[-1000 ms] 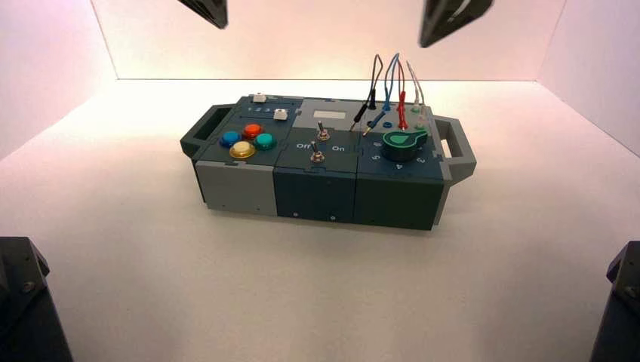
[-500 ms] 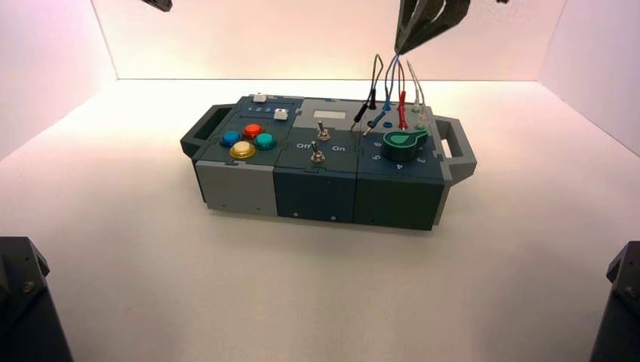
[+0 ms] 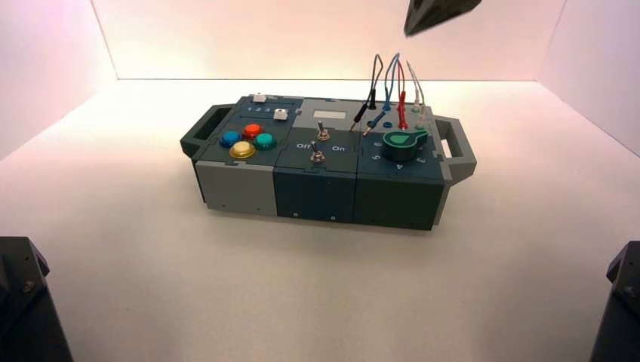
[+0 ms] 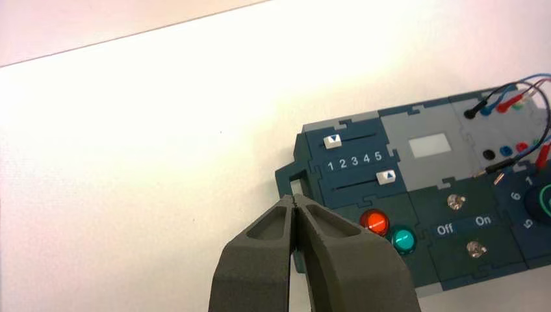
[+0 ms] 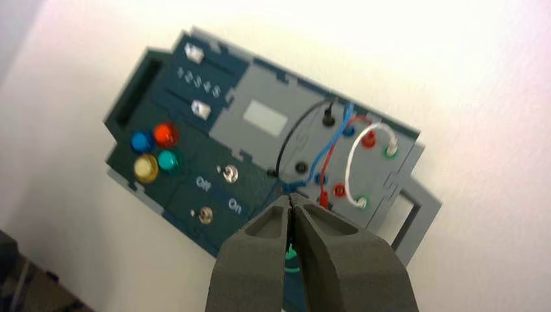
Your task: Move the bottom slider to position 5.
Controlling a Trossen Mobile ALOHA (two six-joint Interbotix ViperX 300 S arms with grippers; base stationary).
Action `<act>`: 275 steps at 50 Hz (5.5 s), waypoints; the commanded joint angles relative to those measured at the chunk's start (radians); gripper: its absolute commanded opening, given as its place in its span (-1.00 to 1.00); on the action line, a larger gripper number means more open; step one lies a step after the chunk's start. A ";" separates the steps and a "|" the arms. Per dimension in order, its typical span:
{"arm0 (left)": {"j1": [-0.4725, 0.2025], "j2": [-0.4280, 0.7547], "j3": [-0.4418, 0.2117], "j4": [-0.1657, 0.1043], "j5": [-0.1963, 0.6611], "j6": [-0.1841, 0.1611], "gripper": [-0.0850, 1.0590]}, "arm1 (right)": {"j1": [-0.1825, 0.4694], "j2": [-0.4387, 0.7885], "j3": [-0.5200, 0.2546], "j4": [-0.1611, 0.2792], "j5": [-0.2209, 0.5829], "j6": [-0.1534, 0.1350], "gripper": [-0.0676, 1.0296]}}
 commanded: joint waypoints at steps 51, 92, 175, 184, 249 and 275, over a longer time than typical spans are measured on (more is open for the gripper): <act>0.006 -0.083 0.067 0.000 -0.107 -0.009 -0.91 | 0.236 0.359 -0.310 0.008 0.005 0.006 -0.92; -0.008 -0.009 0.038 -0.003 -0.064 -0.011 -0.91 | 0.333 0.667 -0.569 0.018 0.103 -0.002 -0.92; -0.009 -0.031 0.038 -0.003 -0.060 -0.011 -0.91 | 0.249 0.824 -0.660 -0.011 0.156 0.008 -0.92; -0.009 -0.031 0.038 -0.005 -0.060 -0.011 -0.91 | 0.232 0.825 -0.663 -0.017 0.164 0.008 -0.92; -0.009 -0.031 0.037 -0.003 -0.058 -0.011 -0.91 | 0.242 0.842 -0.727 -0.012 0.233 0.009 -0.92; -0.009 -0.032 0.037 -0.003 -0.057 -0.009 -0.91 | 0.236 0.836 -0.690 -0.020 0.232 0.011 -0.92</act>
